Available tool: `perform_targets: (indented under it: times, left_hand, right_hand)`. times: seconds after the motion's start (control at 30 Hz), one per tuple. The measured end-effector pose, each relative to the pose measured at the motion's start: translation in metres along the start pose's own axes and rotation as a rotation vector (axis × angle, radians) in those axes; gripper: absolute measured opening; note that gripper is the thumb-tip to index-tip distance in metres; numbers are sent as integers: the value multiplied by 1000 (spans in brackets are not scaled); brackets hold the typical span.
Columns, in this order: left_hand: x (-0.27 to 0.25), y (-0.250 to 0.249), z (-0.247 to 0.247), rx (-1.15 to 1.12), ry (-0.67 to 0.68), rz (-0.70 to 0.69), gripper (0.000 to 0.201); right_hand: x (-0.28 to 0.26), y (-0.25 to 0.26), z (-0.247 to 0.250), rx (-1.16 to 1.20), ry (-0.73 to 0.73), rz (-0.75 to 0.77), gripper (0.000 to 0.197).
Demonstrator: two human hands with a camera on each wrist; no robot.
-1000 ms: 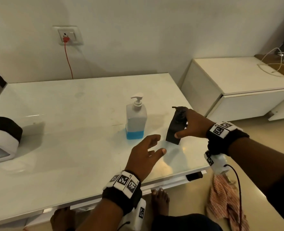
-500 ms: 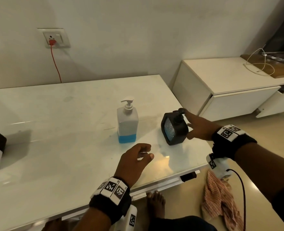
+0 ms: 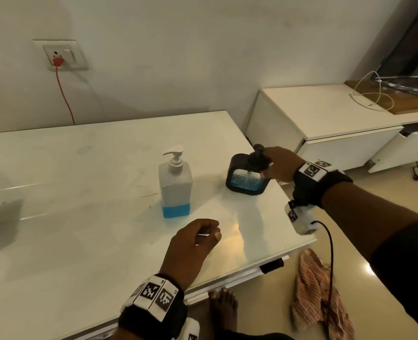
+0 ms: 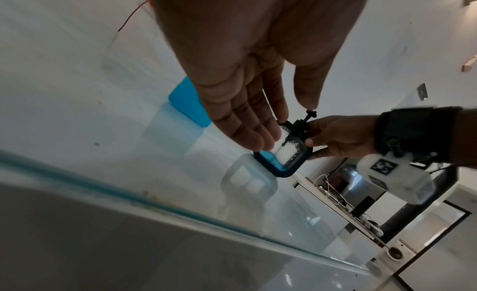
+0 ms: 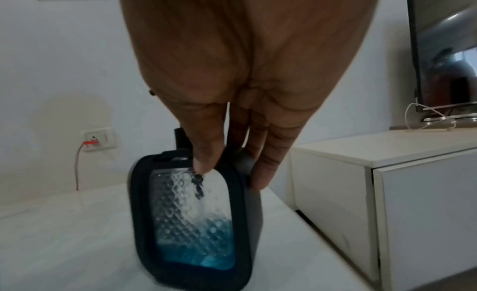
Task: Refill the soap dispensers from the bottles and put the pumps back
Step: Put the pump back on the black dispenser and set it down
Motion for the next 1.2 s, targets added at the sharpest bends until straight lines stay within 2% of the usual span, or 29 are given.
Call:
perform_targets:
  times: [0.1, 0.4, 0.73, 0.83, 1.07, 1.13, 1.2]
  left_hand:
    - [-1, 6, -4, -12, 17, 14, 16]
    - [6, 16, -7, -17, 20, 49, 15]
    - [6, 27, -7, 6, 32, 96, 14]
    - [5, 26, -7, 8, 36, 88, 14]
    - [-1, 11, 4, -32, 4, 67, 14]
    - [-4, 5, 11, -43, -13, 56, 14]
    - [-9, -1, 23, -50, -45, 40, 13]
  right_hand:
    - [21, 2, 13, -63, 16, 29, 53]
    - [66, 2, 26, -35, -16, 74, 50]
    - [79, 9, 27, -2, -30, 100, 52]
    - [79, 6, 29, 31, -42, 102, 63]
    - [62, -18, 21, 122, -83, -21, 87]
    - [55, -33, 13, 136, -89, -86, 88]
    - [40, -42, 6, 123, -98, -151, 78]
Point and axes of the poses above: each hand's wrist, its own x-axis towards the middle knuckle, its own z-axis out of the back of the hand, y = z × x, the point moved 10 cm from there along x, towards the middle knuckle, and after that the axes turned 4 degrees about -z, right-handed, at the moved point
